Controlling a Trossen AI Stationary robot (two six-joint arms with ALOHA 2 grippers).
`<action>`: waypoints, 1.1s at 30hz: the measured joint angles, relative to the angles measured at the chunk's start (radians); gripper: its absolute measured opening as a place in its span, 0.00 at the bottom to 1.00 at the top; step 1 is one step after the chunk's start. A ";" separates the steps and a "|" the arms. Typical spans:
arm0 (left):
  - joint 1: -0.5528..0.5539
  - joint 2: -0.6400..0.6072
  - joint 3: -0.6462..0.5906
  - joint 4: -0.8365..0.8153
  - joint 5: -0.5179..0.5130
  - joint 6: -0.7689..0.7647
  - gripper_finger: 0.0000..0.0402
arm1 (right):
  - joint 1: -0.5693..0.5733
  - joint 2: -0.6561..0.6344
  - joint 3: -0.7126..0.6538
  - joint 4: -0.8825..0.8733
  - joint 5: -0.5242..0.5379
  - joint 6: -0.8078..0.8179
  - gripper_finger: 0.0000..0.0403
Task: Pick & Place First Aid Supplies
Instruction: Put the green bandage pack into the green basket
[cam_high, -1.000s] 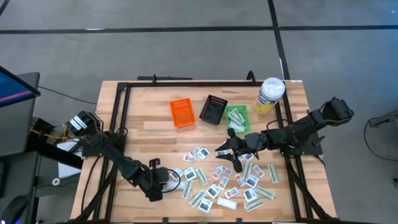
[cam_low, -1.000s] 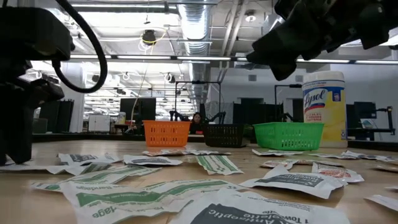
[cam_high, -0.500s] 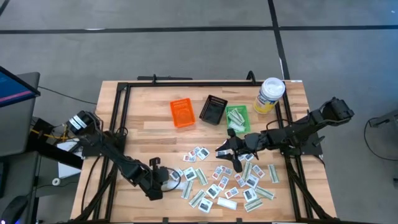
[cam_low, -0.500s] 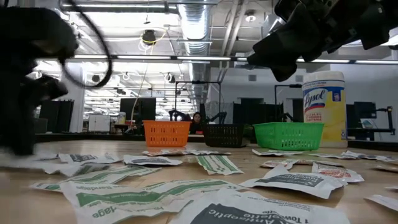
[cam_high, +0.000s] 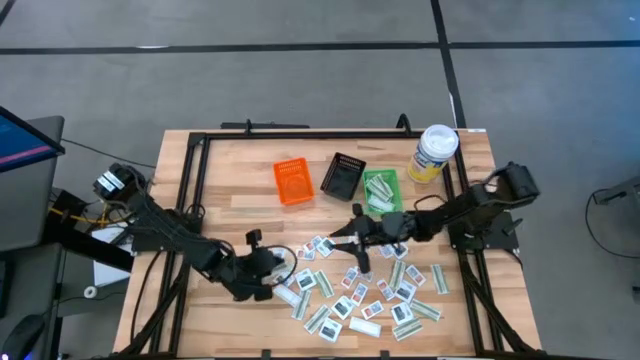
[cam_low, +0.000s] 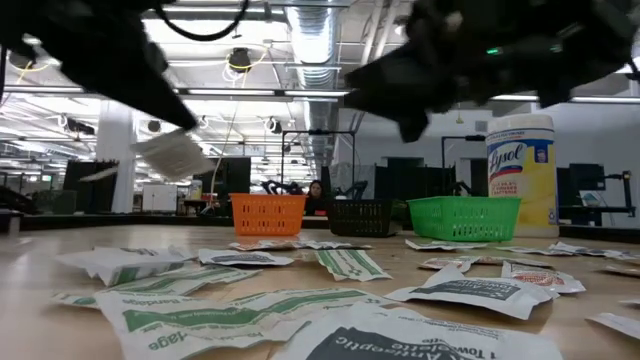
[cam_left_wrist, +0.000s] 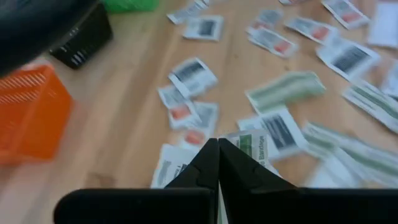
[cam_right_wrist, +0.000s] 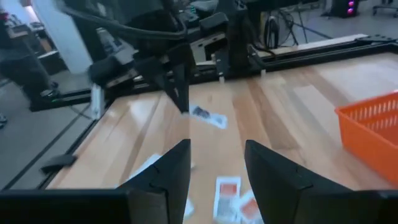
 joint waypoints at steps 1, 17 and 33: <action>0.016 0.009 0.000 0.025 -0.008 0.020 0.01 | -0.002 0.037 0.034 0.001 0.000 0.000 0.37; 0.118 0.187 0.000 0.278 -0.145 0.132 0.01 | -0.029 0.321 0.375 -0.256 -0.040 0.177 0.30; 0.115 0.185 0.001 0.357 -0.158 0.137 0.01 | -0.043 0.316 0.380 -0.327 -0.046 0.217 0.18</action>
